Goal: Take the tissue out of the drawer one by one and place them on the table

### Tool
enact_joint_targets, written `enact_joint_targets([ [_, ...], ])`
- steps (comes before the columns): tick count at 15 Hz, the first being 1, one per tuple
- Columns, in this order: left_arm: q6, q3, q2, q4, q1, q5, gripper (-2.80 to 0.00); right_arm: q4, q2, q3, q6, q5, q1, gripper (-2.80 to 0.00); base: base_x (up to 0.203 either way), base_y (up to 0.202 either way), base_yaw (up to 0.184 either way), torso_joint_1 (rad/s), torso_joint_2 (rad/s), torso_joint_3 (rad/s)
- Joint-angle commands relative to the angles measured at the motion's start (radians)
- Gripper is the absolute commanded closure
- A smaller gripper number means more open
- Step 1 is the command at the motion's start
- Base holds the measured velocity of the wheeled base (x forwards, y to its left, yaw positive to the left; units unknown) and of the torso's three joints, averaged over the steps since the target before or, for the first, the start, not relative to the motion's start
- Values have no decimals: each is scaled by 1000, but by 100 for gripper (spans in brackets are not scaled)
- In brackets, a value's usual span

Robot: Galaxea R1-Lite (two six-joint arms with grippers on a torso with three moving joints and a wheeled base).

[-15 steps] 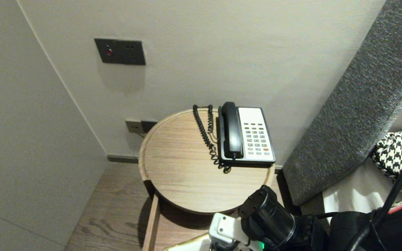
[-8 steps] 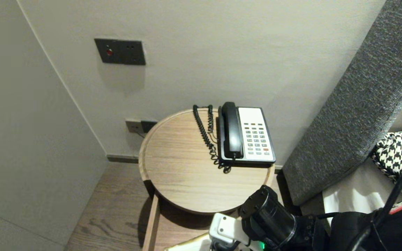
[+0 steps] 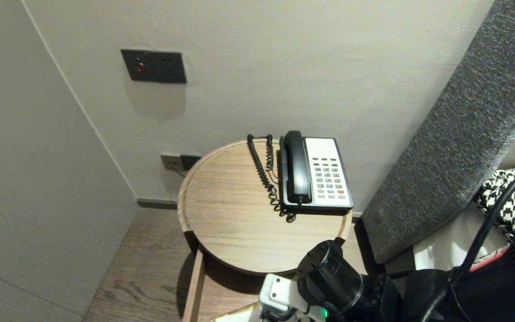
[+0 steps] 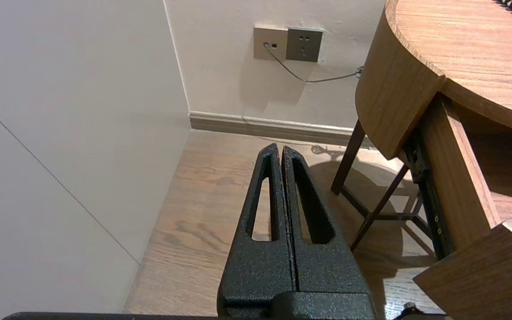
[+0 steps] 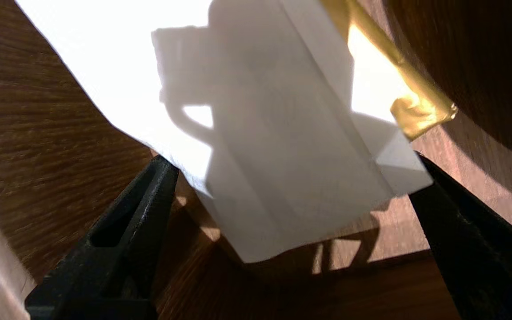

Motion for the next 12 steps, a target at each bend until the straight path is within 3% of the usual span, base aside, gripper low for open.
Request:
enact_joint_targets([
  [1, 0, 0, 0, -1, 0, 0, 0, 0, 15, -23, -2, 1, 0, -280, 0, 0, 0, 0, 0, 0],
  [12, 0, 0, 0, -1, 0, 0, 0, 4, 85, -68, -4, 1, 3, -280, 0, 0, 0, 0, 0, 0],
])
